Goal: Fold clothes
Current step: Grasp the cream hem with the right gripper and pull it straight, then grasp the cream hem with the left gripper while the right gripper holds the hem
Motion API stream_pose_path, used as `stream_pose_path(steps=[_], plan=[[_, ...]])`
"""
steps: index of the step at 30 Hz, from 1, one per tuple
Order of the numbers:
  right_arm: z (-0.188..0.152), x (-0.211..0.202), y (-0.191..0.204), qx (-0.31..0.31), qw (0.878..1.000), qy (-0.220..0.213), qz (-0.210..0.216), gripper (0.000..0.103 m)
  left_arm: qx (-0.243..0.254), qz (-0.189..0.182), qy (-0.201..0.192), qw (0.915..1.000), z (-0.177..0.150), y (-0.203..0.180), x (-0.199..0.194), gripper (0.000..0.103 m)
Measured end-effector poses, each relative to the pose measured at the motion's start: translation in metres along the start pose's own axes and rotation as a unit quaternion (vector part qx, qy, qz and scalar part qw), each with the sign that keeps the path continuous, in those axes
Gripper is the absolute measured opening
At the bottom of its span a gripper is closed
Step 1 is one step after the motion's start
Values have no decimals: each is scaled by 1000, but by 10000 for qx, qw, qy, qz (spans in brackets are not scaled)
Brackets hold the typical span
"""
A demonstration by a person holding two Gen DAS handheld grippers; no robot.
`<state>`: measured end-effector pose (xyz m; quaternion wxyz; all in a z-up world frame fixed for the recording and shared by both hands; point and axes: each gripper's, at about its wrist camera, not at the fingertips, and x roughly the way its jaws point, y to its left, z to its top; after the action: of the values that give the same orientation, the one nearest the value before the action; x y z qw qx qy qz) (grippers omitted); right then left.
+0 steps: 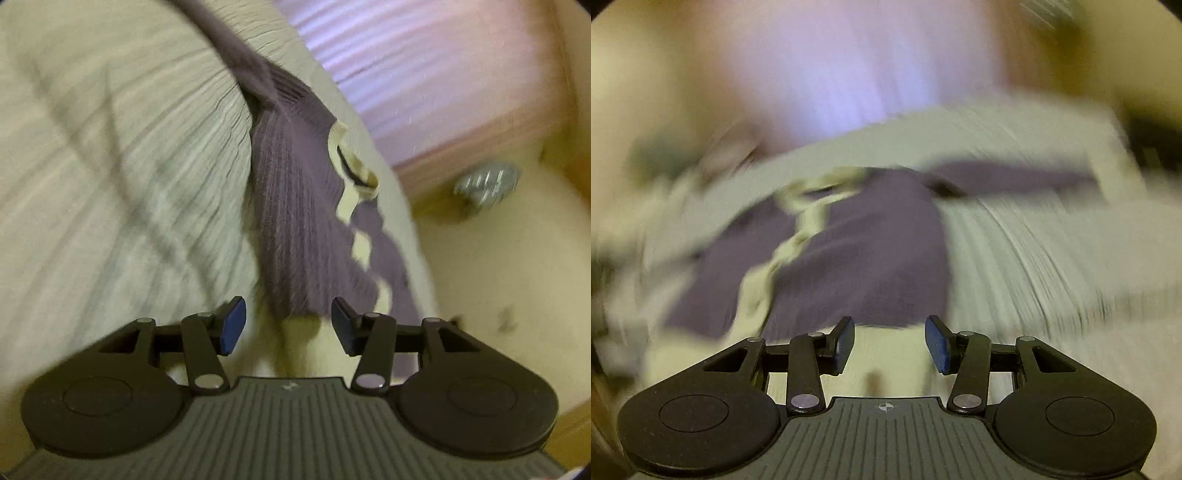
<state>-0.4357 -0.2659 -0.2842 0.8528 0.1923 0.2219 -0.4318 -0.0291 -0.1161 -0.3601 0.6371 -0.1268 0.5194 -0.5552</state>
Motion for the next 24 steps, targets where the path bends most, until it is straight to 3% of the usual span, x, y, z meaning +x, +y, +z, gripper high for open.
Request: stream_pose_path(steps=[2,5,8,11,13,14,15,17,20,23,24], plan=[[-10,-1,45,-1156,9929,-54,278,47,349,225,-28,9991,-15,-3,-26,45],[-30,1,110,-2631,9611,-112,837,47,457,305,-96,9984,-36,-4,-56,45],[-49,15,167,-3624,9232,-134,1268,47,304,269,-128,9991,-51,-2,-74,45],[-63,32,205,-4203,8961,-339,1388,47,335,297,-137,9989,-60,0,-90,45],[-51,39,199,-3647,9207,-416,1323,43,467,425,-168,9979,-64,-1,-98,45],[-44,43,196,-3363,9318,-454,1289,4,583,479,-185,9970,-64,-5,-99,45],[-38,47,194,-3077,9419,-491,1253,1,719,523,-197,9958,-65,-9,-98,45],[-25,54,188,-2488,9597,-563,1178,1,1004,624,-230,9927,-66,-19,-95,46],[8,64,137,-621,9919,-330,1056,0,1474,792,-226,9856,-71,-35,-84,46],[24,75,85,919,9894,1,1120,0,2092,795,-141,9745,-79,-61,-60,46],[24,74,76,1098,9867,56,1200,0,2313,759,-147,9698,-83,-71,-51,47]])
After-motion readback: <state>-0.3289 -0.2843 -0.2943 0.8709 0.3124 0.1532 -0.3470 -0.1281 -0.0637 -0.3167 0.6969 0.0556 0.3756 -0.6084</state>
